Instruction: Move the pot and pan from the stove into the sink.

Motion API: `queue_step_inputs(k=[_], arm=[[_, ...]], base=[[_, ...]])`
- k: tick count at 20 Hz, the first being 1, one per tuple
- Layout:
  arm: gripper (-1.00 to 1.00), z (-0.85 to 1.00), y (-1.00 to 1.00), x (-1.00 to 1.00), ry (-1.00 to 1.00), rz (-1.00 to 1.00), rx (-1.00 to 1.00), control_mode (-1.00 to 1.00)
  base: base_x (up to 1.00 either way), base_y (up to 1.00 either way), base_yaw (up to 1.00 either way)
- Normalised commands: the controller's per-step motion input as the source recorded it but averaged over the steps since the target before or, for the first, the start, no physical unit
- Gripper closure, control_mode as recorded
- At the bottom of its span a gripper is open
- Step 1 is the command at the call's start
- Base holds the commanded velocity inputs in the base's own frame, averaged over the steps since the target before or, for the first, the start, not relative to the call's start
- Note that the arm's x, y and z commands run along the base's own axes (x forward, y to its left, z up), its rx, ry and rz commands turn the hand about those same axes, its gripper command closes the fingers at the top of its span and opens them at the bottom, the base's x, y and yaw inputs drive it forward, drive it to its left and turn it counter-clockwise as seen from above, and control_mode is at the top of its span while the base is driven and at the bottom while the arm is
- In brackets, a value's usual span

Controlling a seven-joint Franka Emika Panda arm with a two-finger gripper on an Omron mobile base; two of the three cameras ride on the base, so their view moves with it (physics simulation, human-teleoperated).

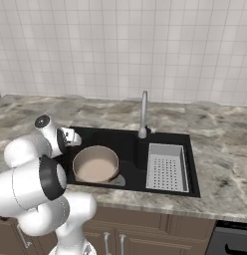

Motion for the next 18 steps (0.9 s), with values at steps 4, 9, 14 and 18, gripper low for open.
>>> queue_step_inputs(k=[4, 9, 14, 18], arm=[[-1.00, 1.00, 0.18, 0.02, 0.06, -0.10, 0.00, -1.00], [-1.00, 0.98, 0.01, -0.12, 0.12, -0.10, 0.00, -1.00], [-1.00, 0.84, -0.05, -0.37, 0.19, -0.09, 0.00, -1.00], [-1.00, 0.70, -0.17, -0.62, 0.17, -0.06, 0.00, -1.00]], base=[[0.00, 0.00, 0.00], [0.00, 0.00, 0.00], [0.00, 0.00, 0.00], [0.00, 0.00, 0.00]])
